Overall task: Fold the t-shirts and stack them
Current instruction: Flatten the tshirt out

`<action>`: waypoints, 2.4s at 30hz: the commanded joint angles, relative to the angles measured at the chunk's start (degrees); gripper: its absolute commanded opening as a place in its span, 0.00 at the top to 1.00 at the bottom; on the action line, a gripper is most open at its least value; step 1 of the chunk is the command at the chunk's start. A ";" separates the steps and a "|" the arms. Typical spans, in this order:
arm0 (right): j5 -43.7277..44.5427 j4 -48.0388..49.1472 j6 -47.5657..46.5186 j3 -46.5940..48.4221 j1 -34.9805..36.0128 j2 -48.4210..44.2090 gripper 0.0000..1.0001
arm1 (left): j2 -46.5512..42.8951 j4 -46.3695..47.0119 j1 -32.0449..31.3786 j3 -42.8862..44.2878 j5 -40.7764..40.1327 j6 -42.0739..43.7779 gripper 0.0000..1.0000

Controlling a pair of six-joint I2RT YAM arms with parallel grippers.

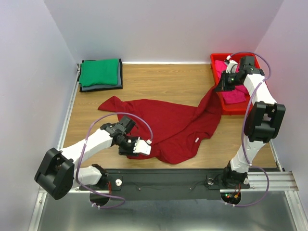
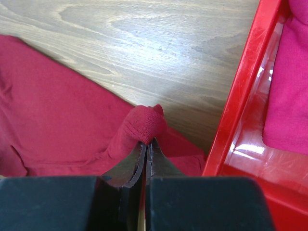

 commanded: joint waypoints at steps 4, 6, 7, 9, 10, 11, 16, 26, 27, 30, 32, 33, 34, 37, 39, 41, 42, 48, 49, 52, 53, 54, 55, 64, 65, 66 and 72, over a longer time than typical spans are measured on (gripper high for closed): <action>0.32 1.79 0.04 -0.03 0.18 -2.09 0.99 | 0.59 2.27 -1.72 -1.18 -0.37 -1.52 0.46; 0.49 1.79 0.04 -0.03 0.18 -2.09 0.99 | 0.85 3.24 -1.98 -1.01 -0.29 -2.30 0.46; 0.49 1.79 0.04 -0.12 0.18 -2.10 0.99 | 1.03 4.02 -2.07 -0.92 -0.20 -2.48 0.47; 0.67 1.79 -0.23 -0.30 0.18 -2.09 0.99 | 1.20 4.64 -2.07 -1.00 -0.11 -3.10 0.49; 0.76 1.79 -0.23 -0.38 0.18 -2.18 0.99 | 1.29 4.91 -2.07 -0.92 -0.29 -3.45 0.51; 0.84 1.79 -0.14 -0.47 0.18 -2.27 0.99 | 1.29 5.34 -2.07 -0.83 -0.55 -3.71 0.57; 1.02 1.79 -0.49 -0.82 0.09 -2.62 0.99 | 0.94 5.79 -1.81 0.40 -1.08 -5.20 0.80; 1.11 1.70 -0.75 -1.17 0.18 -2.97 0.99 | -0.03 3.60 0.73 4.43 -2.75 -4.77 1.00; 1.11 1.70 -0.75 -1.17 0.18 -3.06 0.99 | 0.06 3.16 1.35 5.05 -2.75 -4.42 1.00; 1.20 1.70 -0.75 -1.09 0.09 -3.24 0.99 | 0.59 1.57 3.81 7.78 -2.66 -3.71 1.00; 1.20 1.70 -0.75 -0.74 0.09 -3.59 1.00 | 0.94 0.87 5.30 9.88 -2.31 -3.89 1.00; 1.54 1.53 -0.67 -0.47 0.18 -3.59 0.99 | 1.46 0.00 7.66 13.03 -1.87 -4.41 1.00; 1.72 1.44 -0.75 -0.04 0.18 -3.76 0.99 | 1.99 -0.45 8.99 14.97 -1.35 -4.94 1.00; 2.86 0.48 -1.19 2.68 0.18 -4.38 1.00 | 4.89 -1.33 16.54 24.90 0.85 -8.18 1.00; 3.83 -0.66 -1.81 5.75 0.18 -4.56 0.99 | 6.30 -1.33 20.06 33.30 2.78 -10.29 1.00; 4.62 -2.42 -2.69 7.96 0.18 -4.47 0.99 | 7.88 -0.20 25.58 38.70 5.76 -14.32 1.00; 5.15 -3.04 -2.95 10.40 0.18 -4.56 0.99 | 8.32 0.25 27.18 43.33 6.39 -15.74 1.00; 7.52 -6.38 -4.44 19.03 0.18 -5.96 1.00 | 9.12 6.12 34.91 55.05 5.51 -27.85 1.00; 7.70 -7.08 -4.97 21.56 0.18 -7.09 0.99 | 8.51 6.84 35.89 56.03 5.60 -29.19 1.00; 7.53 -8.40 -6.55 24.83 0.18 -10.60 0.99 | 6.75 8.86 41.60 59.98 7.70 -34.81 1.00; 7.44 -8.66 -6.99 25.28 0.18 -11.58 0.99 | 6.22 8.86 42.74 60.95 8.06 -35.96 1.00; 7.35 -8.75 -7.26 25.45 0.18 -12.72 0.99 | 5.52 9.73 43.97 62.18 8.67 -36.84 1.00; 7.35 -8.75 -7.87 25.54 0.18 -14.12 0.99 | 3.60 10.53 46.07 62.36 9.03 -39.20 1.00; 8.40 -7.71 -7.97 29.58 0.18 -28.19 1.00 | -9.95 16.68 49.61 62.45 9.64 -46.16 1.00; 8.75 -7.44 -7.53 30.63 0.18 -28.72 0.99 | -10.57 17.47 49.61 62.63 9.47 -47.21 1.00; 9.45 -7.09 -7.00 32.56 0.18 -29.33 0.99 | -10.92 17.65 49.61 63.67 9.29 -47.92 1.00; 12.53 -1.12 -4.71 36.35 0.18 -27.59 1.00 | -7.06 15.90 49.70 68.25 12.36 -48.80 1.00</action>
